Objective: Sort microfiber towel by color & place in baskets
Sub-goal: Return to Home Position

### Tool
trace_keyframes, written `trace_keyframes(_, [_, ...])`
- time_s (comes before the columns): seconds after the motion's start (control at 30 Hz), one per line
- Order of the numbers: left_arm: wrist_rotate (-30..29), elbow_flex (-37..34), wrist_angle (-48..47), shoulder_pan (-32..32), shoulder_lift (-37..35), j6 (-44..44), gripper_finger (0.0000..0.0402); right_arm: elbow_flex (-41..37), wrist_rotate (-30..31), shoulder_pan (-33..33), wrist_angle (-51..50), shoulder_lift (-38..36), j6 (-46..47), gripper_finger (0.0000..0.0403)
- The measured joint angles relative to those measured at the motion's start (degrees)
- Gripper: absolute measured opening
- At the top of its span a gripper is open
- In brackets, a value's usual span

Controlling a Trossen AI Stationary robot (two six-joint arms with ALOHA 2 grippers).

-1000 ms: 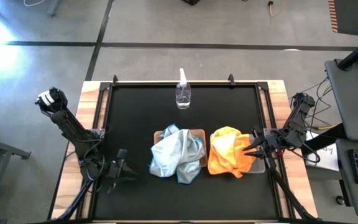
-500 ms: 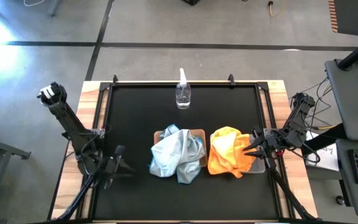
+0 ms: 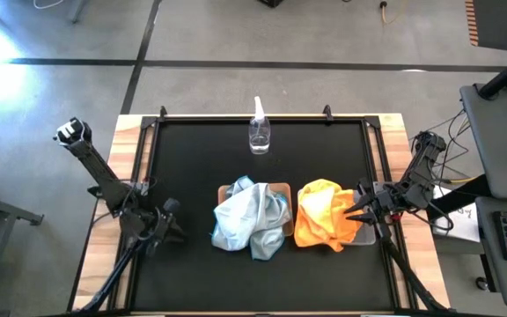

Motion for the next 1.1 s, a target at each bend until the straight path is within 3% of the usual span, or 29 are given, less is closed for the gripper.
trace_keyframes(0.47, [2.4, -2.4, 4.1, 8.7, -15.0, 2.4, 0.0078, 0.0, 0.0, 0.0, 0.0, 0.0, 0.0, 0.0068])
trace_keyframes(0.9, [2.4, -2.4, 4.2, 23.7, -26.5, 2.5, 0.0078, 0.0, 0.0, 0.0, 0.0, 0.1, 0.0, 0.0068])
trace_keyframes(1.1, [2.7, -2.4, 4.2, 30.5, -31.6, 14.5, 0.0078, 0.0, 0.0, 0.0, 0.0, 0.1, 0.0, 0.0068])
